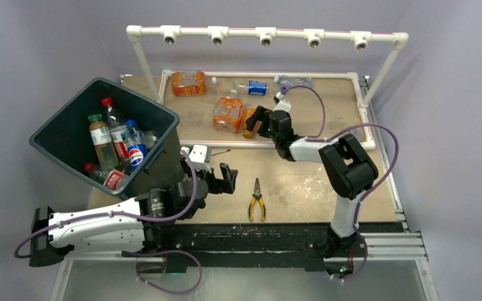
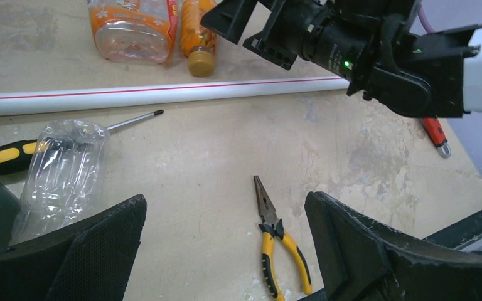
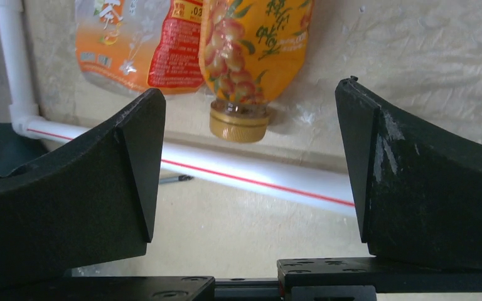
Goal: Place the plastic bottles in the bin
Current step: Pick up the plastic bottle at the center of the board.
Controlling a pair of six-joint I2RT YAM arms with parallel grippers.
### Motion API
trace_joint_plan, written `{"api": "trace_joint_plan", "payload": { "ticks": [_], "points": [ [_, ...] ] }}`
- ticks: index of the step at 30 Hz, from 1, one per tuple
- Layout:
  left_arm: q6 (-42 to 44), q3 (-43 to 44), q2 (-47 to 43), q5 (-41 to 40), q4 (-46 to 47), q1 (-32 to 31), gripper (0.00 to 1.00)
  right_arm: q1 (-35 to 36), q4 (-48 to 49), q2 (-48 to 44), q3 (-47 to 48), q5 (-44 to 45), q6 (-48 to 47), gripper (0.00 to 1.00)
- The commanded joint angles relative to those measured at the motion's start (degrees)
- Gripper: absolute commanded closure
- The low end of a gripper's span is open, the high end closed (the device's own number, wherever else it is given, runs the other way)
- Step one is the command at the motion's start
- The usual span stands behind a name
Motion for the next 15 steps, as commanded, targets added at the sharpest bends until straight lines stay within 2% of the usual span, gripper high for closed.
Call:
{"api": "trace_joint_plan", "payload": {
  "ticks": [1, 9, 15],
  "points": [
    [0.5, -0.9, -1.1, 0.9, 1.8, -0.3, 0.02, -0.4, -0.8, 3.4, 6.8, 0.8, -2.9, 0.02],
    [0.7, -3.3, -3.9, 0.4, 1.9, -0.2, 0.01, -0.4, -4.8, 9.8, 13.8, 2.1, -4.7, 0.01],
    [0.6, -4.3, -4.6, 0.0, 1.3, -0.3, 0.01, -0.4, -7.7, 13.1, 18.4, 3.0, -6.6, 0.07]
  ]
}}
